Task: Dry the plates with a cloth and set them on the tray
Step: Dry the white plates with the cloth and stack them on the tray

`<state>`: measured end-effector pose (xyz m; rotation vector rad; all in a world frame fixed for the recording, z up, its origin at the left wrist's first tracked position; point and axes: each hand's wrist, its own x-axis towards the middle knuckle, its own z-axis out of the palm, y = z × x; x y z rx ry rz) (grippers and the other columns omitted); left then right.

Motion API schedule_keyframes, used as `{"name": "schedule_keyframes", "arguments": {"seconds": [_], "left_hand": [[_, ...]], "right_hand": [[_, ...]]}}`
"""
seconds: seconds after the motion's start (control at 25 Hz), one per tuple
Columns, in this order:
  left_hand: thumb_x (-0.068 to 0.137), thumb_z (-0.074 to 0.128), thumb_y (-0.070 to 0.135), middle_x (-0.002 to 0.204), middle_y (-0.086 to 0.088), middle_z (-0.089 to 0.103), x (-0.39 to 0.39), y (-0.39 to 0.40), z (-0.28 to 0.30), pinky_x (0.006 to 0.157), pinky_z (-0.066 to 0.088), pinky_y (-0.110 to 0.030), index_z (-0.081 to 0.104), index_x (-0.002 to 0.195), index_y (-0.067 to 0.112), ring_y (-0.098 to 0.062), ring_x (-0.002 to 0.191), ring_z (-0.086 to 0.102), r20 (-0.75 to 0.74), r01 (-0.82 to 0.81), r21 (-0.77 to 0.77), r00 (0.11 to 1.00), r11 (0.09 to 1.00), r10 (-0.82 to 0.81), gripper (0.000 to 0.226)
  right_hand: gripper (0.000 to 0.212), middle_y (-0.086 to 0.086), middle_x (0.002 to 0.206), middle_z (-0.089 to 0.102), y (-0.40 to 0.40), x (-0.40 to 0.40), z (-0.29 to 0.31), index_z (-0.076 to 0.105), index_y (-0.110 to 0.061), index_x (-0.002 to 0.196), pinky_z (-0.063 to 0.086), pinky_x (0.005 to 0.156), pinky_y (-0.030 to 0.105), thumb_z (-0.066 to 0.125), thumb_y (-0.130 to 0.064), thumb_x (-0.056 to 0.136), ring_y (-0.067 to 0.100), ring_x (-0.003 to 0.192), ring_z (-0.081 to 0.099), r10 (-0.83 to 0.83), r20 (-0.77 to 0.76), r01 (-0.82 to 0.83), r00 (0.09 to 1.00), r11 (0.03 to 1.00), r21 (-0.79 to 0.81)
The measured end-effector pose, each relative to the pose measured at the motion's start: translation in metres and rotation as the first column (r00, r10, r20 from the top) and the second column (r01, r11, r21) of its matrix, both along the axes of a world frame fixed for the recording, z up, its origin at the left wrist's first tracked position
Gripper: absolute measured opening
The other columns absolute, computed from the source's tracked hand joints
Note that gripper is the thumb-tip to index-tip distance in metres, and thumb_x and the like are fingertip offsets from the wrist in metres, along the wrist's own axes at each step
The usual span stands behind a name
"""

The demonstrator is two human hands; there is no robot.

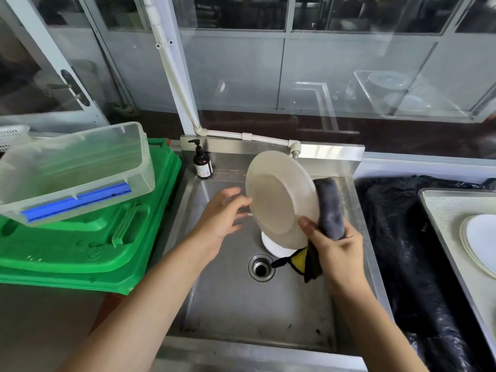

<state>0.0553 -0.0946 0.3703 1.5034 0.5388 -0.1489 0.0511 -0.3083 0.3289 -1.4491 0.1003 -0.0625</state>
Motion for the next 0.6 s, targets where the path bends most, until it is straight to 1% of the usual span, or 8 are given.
{"name": "schedule_keyframes", "arguments": {"seconds": [0.08, 0.12, 0.2, 0.24, 0.36, 0.48, 0.56, 0.6], "left_hand": [[0.092, 0.060, 0.014, 0.128, -0.005, 0.060, -0.001, 0.007, -0.009, 0.107, 0.046, -0.046, 0.057, 0.126, 0.017, -0.022, 0.115, 0.060, -0.044, -0.069, 0.144, 0.996, 0.987, 0.076, 0.035], [0.090, 0.058, 0.011, 0.122, -0.006, 0.058, -0.001, 0.008, -0.009, 0.109, 0.045, -0.046, 0.058, 0.118, 0.014, -0.022, 0.112, 0.057, -0.081, -0.059, 0.124, 0.994, 0.991, 0.069, 0.027], [0.088, 0.050, 0.004, 0.107, -0.011, 0.056, 0.000, 0.007, -0.008, 0.105, 0.045, -0.044, 0.055, 0.100, 0.012, -0.024, 0.098, 0.055, -0.123, -0.026, -0.070, 0.992, 0.997, 0.017, 0.016], [0.087, 0.046, 0.000, 0.102, -0.012, 0.057, 0.001, 0.006, -0.009, 0.099, 0.048, -0.043, 0.053, 0.100, 0.013, -0.025, 0.094, 0.055, -0.106, -0.021, -0.201, 0.994, 0.979, -0.001, 0.020], [0.078, 0.041, -0.008, 0.103, -0.008, 0.068, 0.003, 0.002, -0.011, 0.087, 0.050, -0.038, 0.058, 0.101, 0.019, -0.025, 0.097, 0.062, 0.009, -0.012, -0.581, 1.000, 0.814, 0.022, 0.039], [0.067, 0.047, -0.010, 0.113, -0.008, 0.071, 0.004, -0.003, -0.013, 0.093, 0.056, -0.039, 0.064, 0.106, 0.020, -0.025, 0.103, 0.068, 0.068, 0.005, -0.729, 0.996, 0.684, 0.065, 0.052], [0.065, 0.049, -0.008, 0.116, -0.009, 0.070, 0.006, -0.005, -0.014, 0.098, 0.053, -0.043, 0.065, 0.109, 0.019, -0.026, 0.102, 0.069, 0.068, -0.002, -0.738, 0.995, 0.675, 0.078, 0.054], [0.065, 0.049, -0.008, 0.116, -0.010, 0.070, 0.006, -0.006, -0.013, 0.098, 0.052, -0.045, 0.065, 0.109, 0.018, -0.026, 0.101, 0.070, 0.066, -0.008, -0.734, 0.994, 0.679, 0.082, 0.054]], "right_hand": [[0.018, 0.010, 0.083, 0.074, -0.009, 0.003, 0.003, 0.078, -0.018, 0.094, 0.057, 0.057, 0.033, 0.085, -0.023, 0.079, 0.020, 0.067, 0.067, 0.029, -0.089, -0.014, 0.996, 0.986, 0.168], [0.021, 0.014, 0.094, 0.075, -0.012, 0.005, 0.003, 0.079, -0.018, 0.100, 0.061, 0.065, 0.036, 0.083, -0.023, 0.080, 0.024, 0.076, 0.071, 0.069, -0.118, -0.037, 0.991, 0.967, 0.254], [0.024, 0.013, 0.115, 0.075, -0.016, 0.009, 0.002, 0.079, -0.023, 0.110, 0.062, 0.085, 0.040, 0.076, -0.018, 0.087, 0.026, 0.101, 0.074, 0.135, -0.165, -0.060, 0.977, 0.917, 0.395], [0.031, 0.011, 0.123, 0.073, -0.016, 0.011, 0.001, 0.076, -0.024, 0.118, 0.060, 0.092, 0.042, 0.074, -0.017, 0.088, 0.026, 0.112, 0.071, 0.166, -0.196, -0.061, 0.966, 0.889, 0.453], [0.057, 0.011, 0.138, 0.065, -0.018, 0.017, -0.005, 0.057, -0.017, 0.143, 0.051, 0.105, 0.053, 0.074, -0.020, 0.088, 0.031, 0.127, 0.063, 0.269, -0.300, -0.043, 0.915, 0.806, 0.591], [0.063, 0.009, 0.141, 0.064, -0.020, 0.016, -0.011, 0.051, -0.022, 0.148, 0.056, 0.097, 0.050, 0.072, -0.024, 0.089, 0.031, 0.128, 0.062, 0.323, -0.316, -0.051, 0.892, 0.767, 0.640], [0.059, 0.010, 0.139, 0.065, -0.019, 0.015, -0.018, 0.052, -0.023, 0.146, 0.059, 0.090, 0.049, 0.071, -0.024, 0.090, 0.031, 0.127, 0.063, 0.337, -0.314, -0.056, 0.888, 0.756, 0.652], [0.059, 0.011, 0.139, 0.065, -0.019, 0.014, -0.021, 0.052, -0.022, 0.146, 0.058, 0.092, 0.050, 0.071, -0.024, 0.090, 0.032, 0.128, 0.062, 0.338, -0.323, -0.054, 0.884, 0.760, 0.647]]}}
